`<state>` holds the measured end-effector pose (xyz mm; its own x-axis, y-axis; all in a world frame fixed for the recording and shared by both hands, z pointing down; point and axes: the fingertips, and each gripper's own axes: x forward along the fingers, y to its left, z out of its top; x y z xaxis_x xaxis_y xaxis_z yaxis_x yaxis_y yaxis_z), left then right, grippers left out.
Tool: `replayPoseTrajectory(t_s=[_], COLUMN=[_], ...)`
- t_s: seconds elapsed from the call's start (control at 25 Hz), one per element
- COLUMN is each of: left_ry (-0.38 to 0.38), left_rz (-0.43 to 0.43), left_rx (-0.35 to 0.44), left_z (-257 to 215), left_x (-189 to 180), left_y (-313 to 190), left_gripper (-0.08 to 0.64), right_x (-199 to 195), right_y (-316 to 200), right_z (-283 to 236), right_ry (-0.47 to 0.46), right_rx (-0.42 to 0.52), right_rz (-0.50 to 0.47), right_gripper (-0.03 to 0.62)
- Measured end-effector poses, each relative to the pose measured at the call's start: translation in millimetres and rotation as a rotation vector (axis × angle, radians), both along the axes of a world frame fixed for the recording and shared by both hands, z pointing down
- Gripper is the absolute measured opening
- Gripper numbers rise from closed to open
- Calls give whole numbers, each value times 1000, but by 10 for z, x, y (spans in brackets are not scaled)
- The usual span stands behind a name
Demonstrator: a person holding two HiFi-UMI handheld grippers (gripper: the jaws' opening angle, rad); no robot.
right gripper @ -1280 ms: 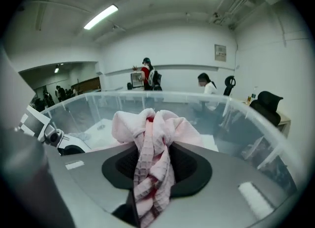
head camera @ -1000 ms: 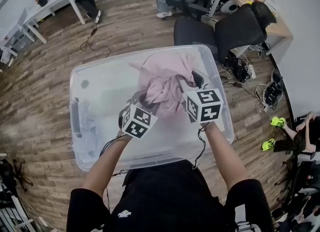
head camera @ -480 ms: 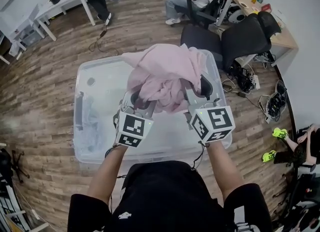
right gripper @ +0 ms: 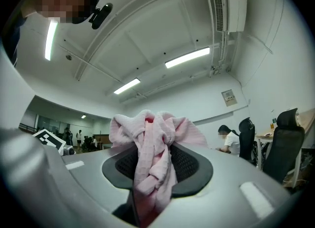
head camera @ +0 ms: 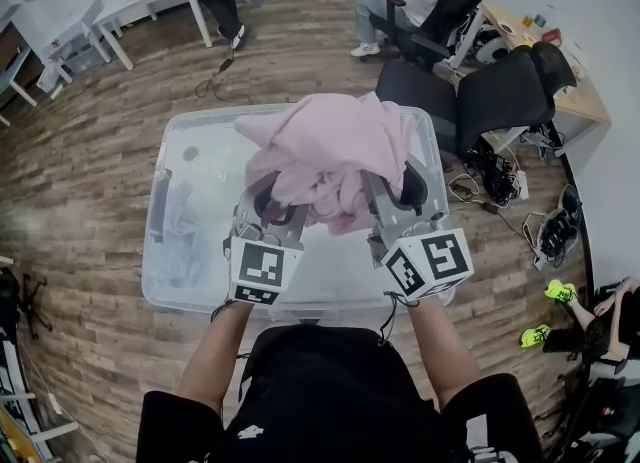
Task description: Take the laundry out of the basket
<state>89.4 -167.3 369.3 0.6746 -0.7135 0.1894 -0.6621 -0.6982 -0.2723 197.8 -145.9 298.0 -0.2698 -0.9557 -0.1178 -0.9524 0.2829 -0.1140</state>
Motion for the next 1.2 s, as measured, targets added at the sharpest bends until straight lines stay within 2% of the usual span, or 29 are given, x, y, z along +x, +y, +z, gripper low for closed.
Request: replayPoseTrajectory(t_s=[0.32,0.68,1.2], left_ry=[30,73,101], left_rz=[-98,-174,-149], left_rx=[25,37,44], left_z=[-74,-192,-335], left_x=[-88,-413,-975], left_y=[148,273,689], left_gripper=[132,132,132], right_x=[-87,-387,-962], right_y=[131,218,677], right_z=[-21,-91,-233], right_ry=[32,29,50], right_rx=[40,62,89], right_rz=[-78,-149,-122], right_gripper=[143,143,144])
